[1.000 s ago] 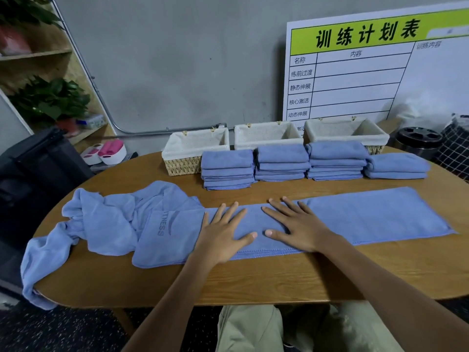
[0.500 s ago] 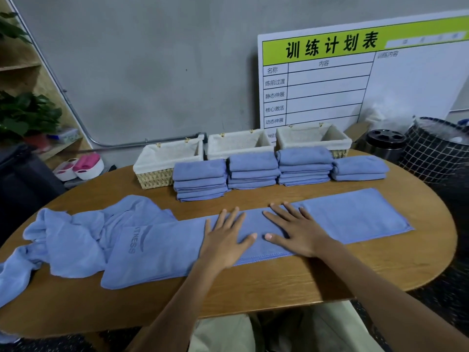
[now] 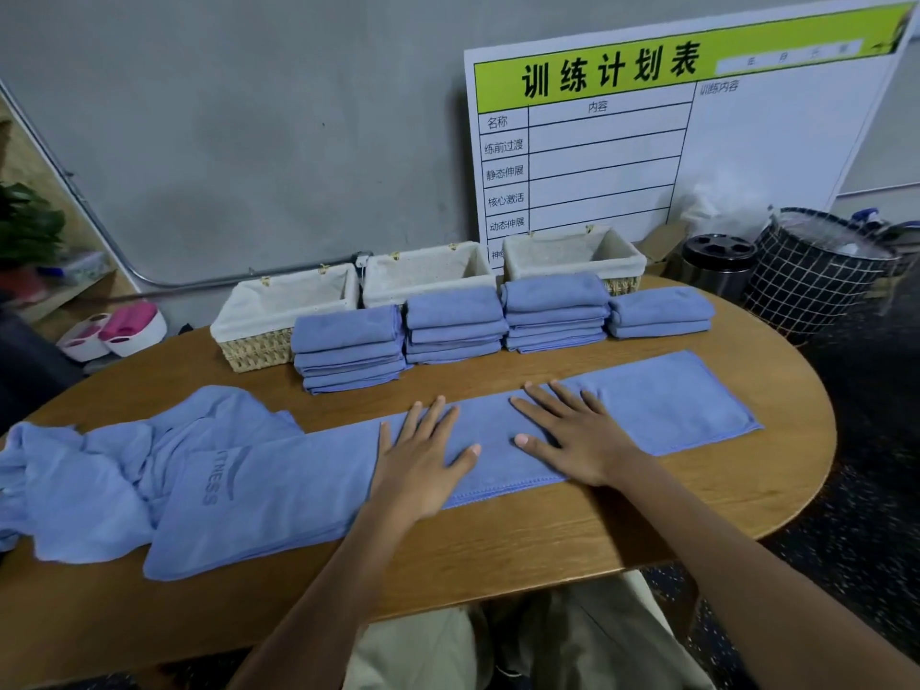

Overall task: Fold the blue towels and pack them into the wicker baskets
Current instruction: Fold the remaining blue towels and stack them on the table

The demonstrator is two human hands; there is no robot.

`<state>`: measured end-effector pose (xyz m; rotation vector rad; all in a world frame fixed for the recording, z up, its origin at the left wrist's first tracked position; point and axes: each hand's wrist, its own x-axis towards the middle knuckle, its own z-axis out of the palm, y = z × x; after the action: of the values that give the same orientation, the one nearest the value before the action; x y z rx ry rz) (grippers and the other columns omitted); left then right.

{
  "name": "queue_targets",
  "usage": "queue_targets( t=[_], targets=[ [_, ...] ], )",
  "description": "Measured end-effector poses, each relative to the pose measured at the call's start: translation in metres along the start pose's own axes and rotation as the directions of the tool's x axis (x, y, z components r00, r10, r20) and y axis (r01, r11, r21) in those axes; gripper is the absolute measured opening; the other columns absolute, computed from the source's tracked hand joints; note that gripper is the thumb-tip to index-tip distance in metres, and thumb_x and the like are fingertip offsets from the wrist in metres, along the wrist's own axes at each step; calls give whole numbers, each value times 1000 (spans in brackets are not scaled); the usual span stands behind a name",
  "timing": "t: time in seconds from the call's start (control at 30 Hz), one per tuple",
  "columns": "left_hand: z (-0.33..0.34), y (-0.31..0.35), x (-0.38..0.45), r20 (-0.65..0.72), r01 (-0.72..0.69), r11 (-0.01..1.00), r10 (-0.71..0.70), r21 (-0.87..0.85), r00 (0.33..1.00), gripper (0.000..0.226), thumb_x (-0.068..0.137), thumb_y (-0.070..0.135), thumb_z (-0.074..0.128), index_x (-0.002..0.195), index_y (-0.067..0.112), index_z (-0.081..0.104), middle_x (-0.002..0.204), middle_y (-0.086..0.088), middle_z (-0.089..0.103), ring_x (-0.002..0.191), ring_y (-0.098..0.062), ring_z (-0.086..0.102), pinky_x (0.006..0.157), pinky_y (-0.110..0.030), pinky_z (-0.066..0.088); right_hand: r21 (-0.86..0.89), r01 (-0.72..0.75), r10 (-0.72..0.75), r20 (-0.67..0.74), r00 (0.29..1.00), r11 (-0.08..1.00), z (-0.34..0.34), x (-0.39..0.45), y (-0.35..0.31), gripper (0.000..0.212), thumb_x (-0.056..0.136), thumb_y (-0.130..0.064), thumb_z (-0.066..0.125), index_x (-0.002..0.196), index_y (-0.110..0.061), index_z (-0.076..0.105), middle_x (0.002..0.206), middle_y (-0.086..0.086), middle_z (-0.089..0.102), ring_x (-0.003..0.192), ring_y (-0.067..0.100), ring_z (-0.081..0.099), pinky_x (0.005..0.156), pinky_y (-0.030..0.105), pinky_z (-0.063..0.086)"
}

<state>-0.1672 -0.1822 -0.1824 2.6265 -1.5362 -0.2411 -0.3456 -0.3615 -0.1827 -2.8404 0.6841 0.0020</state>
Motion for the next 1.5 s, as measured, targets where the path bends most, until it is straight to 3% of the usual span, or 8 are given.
queue_targets(
  t=[0.27, 0.5, 0.7, 0.9, 1.07, 1.27, 1.4, 1.5],
  targets=[
    [-5, 6, 1, 15, 18, 1000, -18, -2, 1000, 76, 96, 73, 18, 160, 37, -1, 165, 17, -17, 153, -14, -18, 122, -58, -7, 18, -96, 96, -38, 995, 995, -2, -14, 27, 110, 58, -93, -23, 155, -46, -4, 164, -17, -12, 152, 14, -13, 123, 46, -6],
    [-2, 14, 1, 5, 4, 1000, -4, -3, 1000, 81, 93, 77, 17, 160, 36, -2, 165, 17, -19, 152, -13, -20, 122, -56, -9, 8, -87, 87, -48, 995, 996, 0, -13, 29, 103, 63, -91, -20, 155, -46, -4, 164, -16, -11, 152, 14, -13, 123, 46, -6],
    [-2, 12, 0, -4, 3, 1000, -3, -5, 1000, 82, 92, 79, 17, 160, 37, -1, 165, 18, -17, 153, -13, -19, 122, -54, -10, 13, -156, 156, -37, 987, 988, -7, -22, 46, 77, 85, -77, 6, 155, -45, -1, 165, -15, -9, 152, 15, -12, 122, 44, -7],
    [-4, 16, 2, 0, 19, 1000, -19, 20, 1000, 83, 92, 78, 18, 160, 35, 1, 165, 16, -16, 153, -15, -17, 122, -58, -5, 13, -252, 253, -54, 966, 968, -16, -44, 87, 94, 72, -88, -11, 155, -46, 0, 165, -15, -7, 153, 16, -10, 122, 47, -4],
    [-3, 47, 13, -45, -50, 997, 47, -54, 998, 79, 95, 74, 22, 160, 36, -3, 165, 19, -17, 153, -15, -17, 122, -59, -4, -41, -263, 260, -69, 963, 964, -19, -39, 81, 70, 95, -70, 13, 158, -39, 6, 166, -10, -2, 153, 20, -5, 121, 49, 1],
    [4, 45, 17, 18, -50, 999, 49, 21, 999, 83, 90, 79, 13, 160, 37, -2, 164, 20, -19, 152, -14, -20, 122, -57, -7, -5, -262, 261, -93, 961, 965, -23, -41, 99, 69, 93, -71, 10, 156, -44, 13, 166, -14, 5, 153, 18, -1, 121, 48, 4],
    [-2, 46, 17, 36, -42, 999, 41, 29, 998, 84, 89, 80, 16, 160, 36, 4, 166, 18, -11, 154, -16, -14, 121, -60, -4, 32, -328, 329, -112, 938, 944, -27, -61, 131, 93, 73, -88, -10, 155, -47, 9, 165, -17, 0, 153, 13, -3, 122, 48, 3],
    [-8, 65, 26, -54, -31, 997, 36, 76, 998, 72, 97, 70, 27, 156, 28, 24, 165, 10, 15, 154, -20, 7, 119, -62, 3, 46, -330, 333, -112, 936, 943, -26, -67, 139, 109, 60, -92, -21, 155, -47, 8, 165, -17, -1, 153, 13, -5, 121, 48, 3]
  ],
)
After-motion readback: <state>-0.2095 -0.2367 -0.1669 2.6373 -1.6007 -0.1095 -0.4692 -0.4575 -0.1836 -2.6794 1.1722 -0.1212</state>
